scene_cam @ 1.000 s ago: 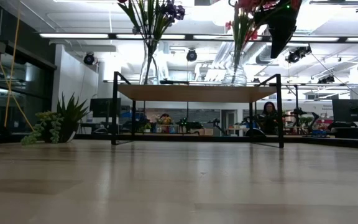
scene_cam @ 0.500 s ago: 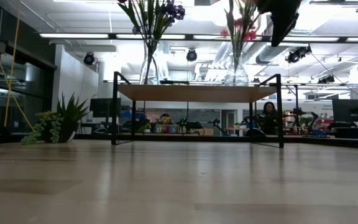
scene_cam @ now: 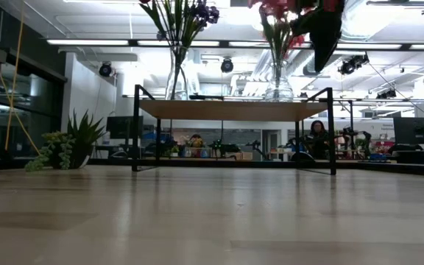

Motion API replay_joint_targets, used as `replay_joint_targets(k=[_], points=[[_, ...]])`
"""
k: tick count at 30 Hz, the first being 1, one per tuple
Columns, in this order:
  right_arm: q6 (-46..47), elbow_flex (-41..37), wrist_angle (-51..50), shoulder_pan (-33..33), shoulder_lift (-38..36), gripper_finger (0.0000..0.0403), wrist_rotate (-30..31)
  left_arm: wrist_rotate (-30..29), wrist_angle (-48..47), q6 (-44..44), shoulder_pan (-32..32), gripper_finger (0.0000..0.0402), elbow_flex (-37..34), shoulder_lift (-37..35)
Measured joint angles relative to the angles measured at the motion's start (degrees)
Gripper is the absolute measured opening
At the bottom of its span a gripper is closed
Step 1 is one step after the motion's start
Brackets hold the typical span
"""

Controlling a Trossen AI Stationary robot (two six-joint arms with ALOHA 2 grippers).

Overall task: Pick and place flowers into a vace then onto a shelf
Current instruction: Put the right flowers transparent vase on the shelf

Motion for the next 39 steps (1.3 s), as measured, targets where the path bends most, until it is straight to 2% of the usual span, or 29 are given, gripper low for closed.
replay_joint_targets(k=[8, 23, 39], points=[[0.3, 0.0, -3.59, 0.17, -0.3, 0.0239, 0.97, -0.23, -2.64, -0.02, 0.0, 0.0353, -0.01, 0.01], [1.16, 1.82, -4.13, 0.17, -1.46, 0.0239, 1.62, -8.42, -2.55, -0.03, 0.0, 0.0353, 0.0, -0.01], [0.75, 2.03, -3.35, 0.17, -1.28, 0.0233, 1.88, -9.01, -1.88, -0.07, 0.0, 0.0353, 0.01, -0.01]])
